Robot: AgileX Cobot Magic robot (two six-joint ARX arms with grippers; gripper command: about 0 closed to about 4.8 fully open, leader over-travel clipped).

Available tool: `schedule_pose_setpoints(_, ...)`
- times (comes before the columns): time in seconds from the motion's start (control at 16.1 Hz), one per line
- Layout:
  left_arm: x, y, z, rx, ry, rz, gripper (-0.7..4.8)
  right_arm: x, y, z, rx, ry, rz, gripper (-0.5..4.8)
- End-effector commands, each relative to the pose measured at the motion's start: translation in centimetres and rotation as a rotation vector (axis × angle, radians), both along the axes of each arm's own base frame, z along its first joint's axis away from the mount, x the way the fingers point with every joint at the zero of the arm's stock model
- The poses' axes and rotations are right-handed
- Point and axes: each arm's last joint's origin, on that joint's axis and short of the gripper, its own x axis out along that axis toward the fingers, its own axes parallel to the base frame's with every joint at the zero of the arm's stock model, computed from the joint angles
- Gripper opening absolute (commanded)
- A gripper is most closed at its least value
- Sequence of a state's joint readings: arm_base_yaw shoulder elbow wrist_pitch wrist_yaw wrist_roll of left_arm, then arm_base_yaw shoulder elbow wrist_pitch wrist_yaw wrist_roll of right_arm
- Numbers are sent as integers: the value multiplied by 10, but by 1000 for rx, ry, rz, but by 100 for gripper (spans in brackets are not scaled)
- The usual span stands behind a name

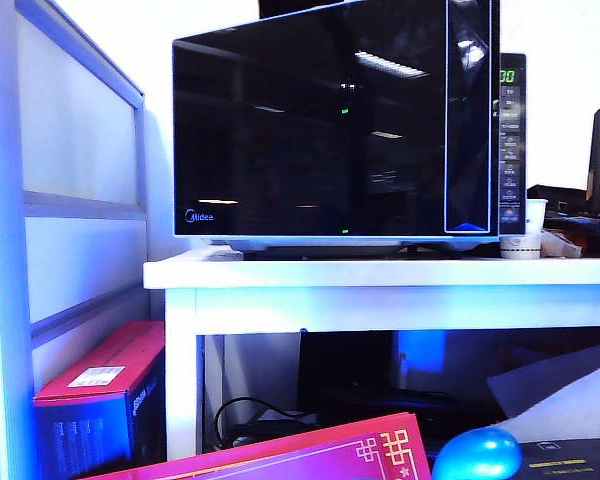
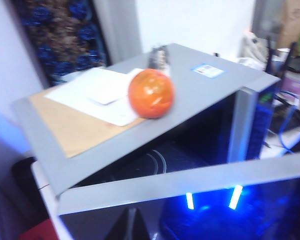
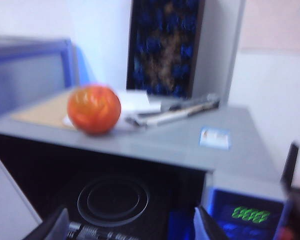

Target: Open the microwave door, place the orange inside the microwave, then close the microwave door.

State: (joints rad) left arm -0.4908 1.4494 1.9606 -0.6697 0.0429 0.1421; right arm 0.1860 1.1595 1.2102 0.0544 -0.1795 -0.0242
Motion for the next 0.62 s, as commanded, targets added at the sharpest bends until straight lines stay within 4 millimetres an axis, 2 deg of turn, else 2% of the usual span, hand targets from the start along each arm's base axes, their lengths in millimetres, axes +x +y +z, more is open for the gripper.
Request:
schedule_pose_setpoints(0.06, -2, 1, 4, -10, -19, -3, -5, 17, 7, -18, -14, 112, 126, 332)
schedule_pose_setpoints(0.25, -2, 1, 3, -9, -17, -3, -5, 23, 13, -28, 43, 211, 280, 332)
schedule_pose_setpoints(0.5, -2, 1, 3, -9, -18, -3, -5, 18, 17, -28, 149, 294, 508, 332)
schedule_pose_setpoints(0.56, -2, 1, 3, -9, -17, -3, -5, 17, 17, -26, 155, 292, 530, 332)
schedule_pose_setpoints(0.62, -2, 1, 3, -9, -17, -3, -5, 18, 16, -25, 145, 259, 479, 332)
